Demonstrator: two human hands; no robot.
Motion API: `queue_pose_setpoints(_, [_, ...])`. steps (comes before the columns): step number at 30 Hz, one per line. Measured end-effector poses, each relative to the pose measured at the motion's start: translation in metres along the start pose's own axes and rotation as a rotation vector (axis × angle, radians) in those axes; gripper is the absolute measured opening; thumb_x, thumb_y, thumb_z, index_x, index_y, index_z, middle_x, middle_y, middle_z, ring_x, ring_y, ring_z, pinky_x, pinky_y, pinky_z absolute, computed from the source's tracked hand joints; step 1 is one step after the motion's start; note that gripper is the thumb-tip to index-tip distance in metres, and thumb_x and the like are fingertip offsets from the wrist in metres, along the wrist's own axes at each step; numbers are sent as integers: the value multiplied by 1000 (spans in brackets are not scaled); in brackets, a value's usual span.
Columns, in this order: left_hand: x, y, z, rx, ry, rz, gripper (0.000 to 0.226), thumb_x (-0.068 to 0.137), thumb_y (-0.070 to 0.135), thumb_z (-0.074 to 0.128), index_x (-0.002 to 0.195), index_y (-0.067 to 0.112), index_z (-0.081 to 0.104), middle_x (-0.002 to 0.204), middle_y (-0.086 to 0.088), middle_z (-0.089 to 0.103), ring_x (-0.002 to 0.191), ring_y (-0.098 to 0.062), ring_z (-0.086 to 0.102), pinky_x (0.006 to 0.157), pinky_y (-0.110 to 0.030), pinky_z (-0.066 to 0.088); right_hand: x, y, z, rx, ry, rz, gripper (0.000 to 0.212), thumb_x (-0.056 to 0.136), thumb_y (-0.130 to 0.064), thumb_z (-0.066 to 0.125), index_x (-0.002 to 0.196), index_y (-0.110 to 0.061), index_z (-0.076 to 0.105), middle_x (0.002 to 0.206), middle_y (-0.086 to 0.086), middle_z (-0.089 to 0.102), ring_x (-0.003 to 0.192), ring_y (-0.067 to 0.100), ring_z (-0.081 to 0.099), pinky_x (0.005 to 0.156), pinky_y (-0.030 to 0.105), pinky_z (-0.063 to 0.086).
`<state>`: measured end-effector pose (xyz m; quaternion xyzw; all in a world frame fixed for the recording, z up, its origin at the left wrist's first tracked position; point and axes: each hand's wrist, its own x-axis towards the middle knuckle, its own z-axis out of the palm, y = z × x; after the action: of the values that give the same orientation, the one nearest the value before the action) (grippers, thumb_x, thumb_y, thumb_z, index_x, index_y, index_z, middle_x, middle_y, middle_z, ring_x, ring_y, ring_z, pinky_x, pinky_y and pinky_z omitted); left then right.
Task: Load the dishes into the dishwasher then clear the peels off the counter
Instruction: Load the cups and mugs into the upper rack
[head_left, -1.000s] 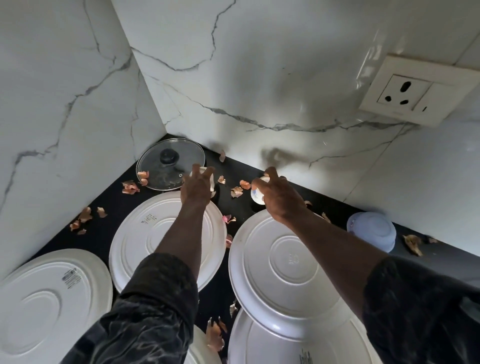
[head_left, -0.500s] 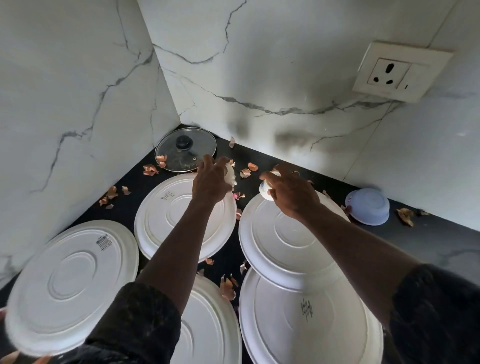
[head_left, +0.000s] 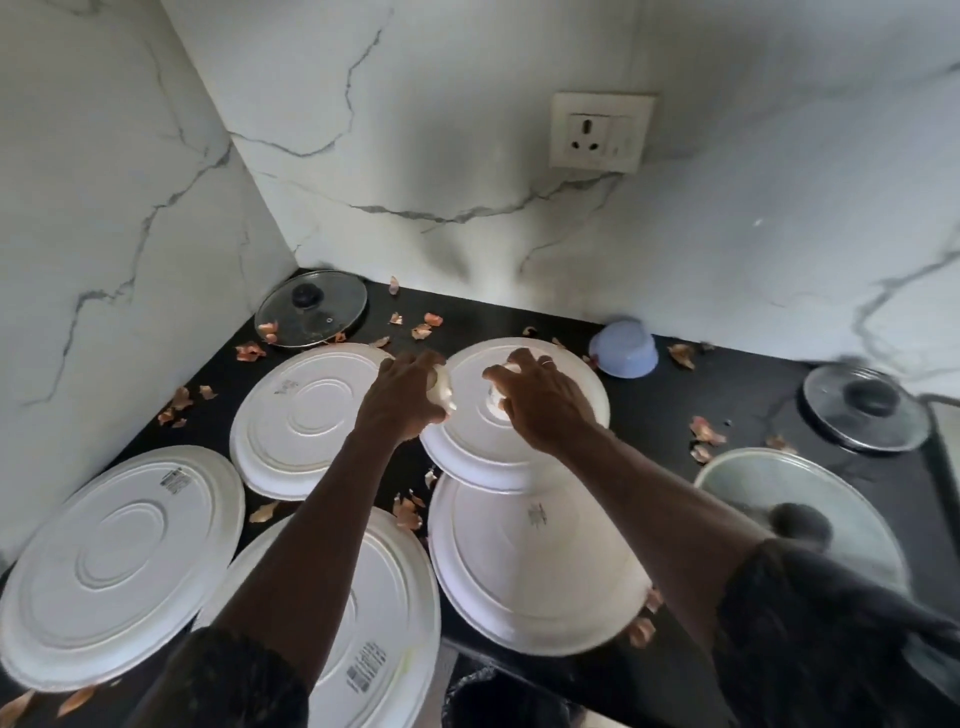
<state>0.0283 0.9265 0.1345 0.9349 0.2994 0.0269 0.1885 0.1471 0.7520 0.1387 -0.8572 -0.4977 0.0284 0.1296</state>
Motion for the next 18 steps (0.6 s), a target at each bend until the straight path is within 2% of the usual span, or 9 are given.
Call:
queue_pose_setpoints(6, [-44, 50, 21, 29, -73, 93, 74, 72, 22, 84, 137, 29, 49, 134, -5, 50, 129, -30, 41, 100, -45, 46, -77, 8, -13, 64, 23, 95, 47, 98, -22, 61, 143, -32, 50, 148, 9, 44, 126, 35, 52, 98, 48, 52])
queue_pose_setpoints(18, [-137, 119, 72, 112, -126, 255, 79, 73, 34, 85, 141, 28, 46, 128, -3, 49, 118, -26, 45, 91, -42, 49, -209, 22, -20, 65, 94, 308, 44, 100, -22, 53, 142, -35, 48, 139, 7, 44, 118, 35, 49, 86, 44, 49])
